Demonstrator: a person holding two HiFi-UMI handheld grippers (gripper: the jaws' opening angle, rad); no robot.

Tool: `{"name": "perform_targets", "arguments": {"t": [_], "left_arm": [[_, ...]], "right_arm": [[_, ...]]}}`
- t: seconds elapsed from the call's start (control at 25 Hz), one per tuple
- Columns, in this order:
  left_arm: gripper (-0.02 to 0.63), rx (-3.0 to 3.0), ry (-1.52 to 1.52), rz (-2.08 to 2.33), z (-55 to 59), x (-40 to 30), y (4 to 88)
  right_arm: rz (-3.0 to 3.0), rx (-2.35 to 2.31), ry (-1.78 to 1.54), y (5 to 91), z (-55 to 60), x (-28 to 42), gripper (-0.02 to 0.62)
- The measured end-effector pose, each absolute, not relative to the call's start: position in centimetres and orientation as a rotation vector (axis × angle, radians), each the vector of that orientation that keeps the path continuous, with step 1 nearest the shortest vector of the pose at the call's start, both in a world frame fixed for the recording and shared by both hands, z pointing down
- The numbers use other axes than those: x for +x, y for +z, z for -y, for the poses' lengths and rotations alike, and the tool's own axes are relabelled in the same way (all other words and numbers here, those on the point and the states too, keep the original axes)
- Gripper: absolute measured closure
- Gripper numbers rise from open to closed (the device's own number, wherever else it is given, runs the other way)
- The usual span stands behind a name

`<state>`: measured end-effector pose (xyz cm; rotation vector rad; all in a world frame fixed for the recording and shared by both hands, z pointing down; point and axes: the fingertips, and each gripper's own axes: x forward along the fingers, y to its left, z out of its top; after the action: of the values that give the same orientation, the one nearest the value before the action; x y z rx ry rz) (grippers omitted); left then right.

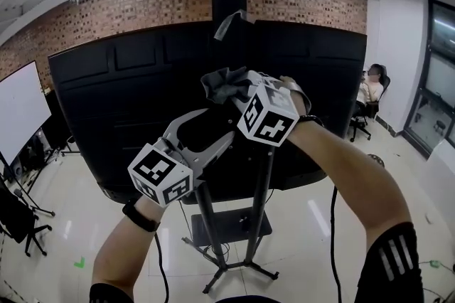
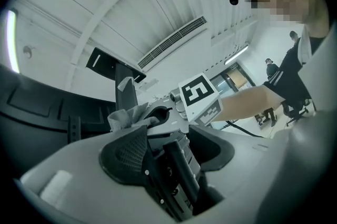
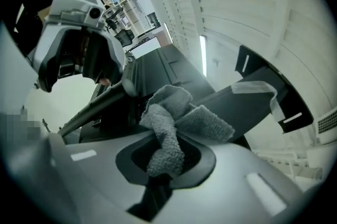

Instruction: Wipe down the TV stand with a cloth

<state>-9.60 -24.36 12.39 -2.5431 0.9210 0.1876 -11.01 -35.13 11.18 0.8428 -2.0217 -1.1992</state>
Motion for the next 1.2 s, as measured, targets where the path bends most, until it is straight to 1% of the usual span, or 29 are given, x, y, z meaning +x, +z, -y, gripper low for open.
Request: {"name": "perform_targets", "arguments": {"t": [0.36,0.56,0.76,1.08,1.2], "left_arm": [[0.333,-2.616,0.227,-0.965,24.7,-10.3,17.3],[0.333,-2.660,0.238,-0.979,24.7,-10.3,20.2],[0.333,-2.687,0.225,-1.006,24.7,-10.7,23.0],[0.333,-2.722,0.167,-1.037,25.0,-11.0,27.3],[0.333,-2.733,0.151,-1.051,25.0,-11.1,28.7]], "right_arm": [[1.861,0.780,-1.240,18.0,35.4,-11.6,0.565],[1.595,0.756,-1.416,20.9,35.7,-11.4,0.565],[1.563,0.757,-1.374,23.0,35.4,-11.5,0.565],[1.576,0.733,-1.280,29.5,35.5,-11.2,0.565],[1.586,0.768,-1.284,30.3,35.4,-11.2,0.565]]}}
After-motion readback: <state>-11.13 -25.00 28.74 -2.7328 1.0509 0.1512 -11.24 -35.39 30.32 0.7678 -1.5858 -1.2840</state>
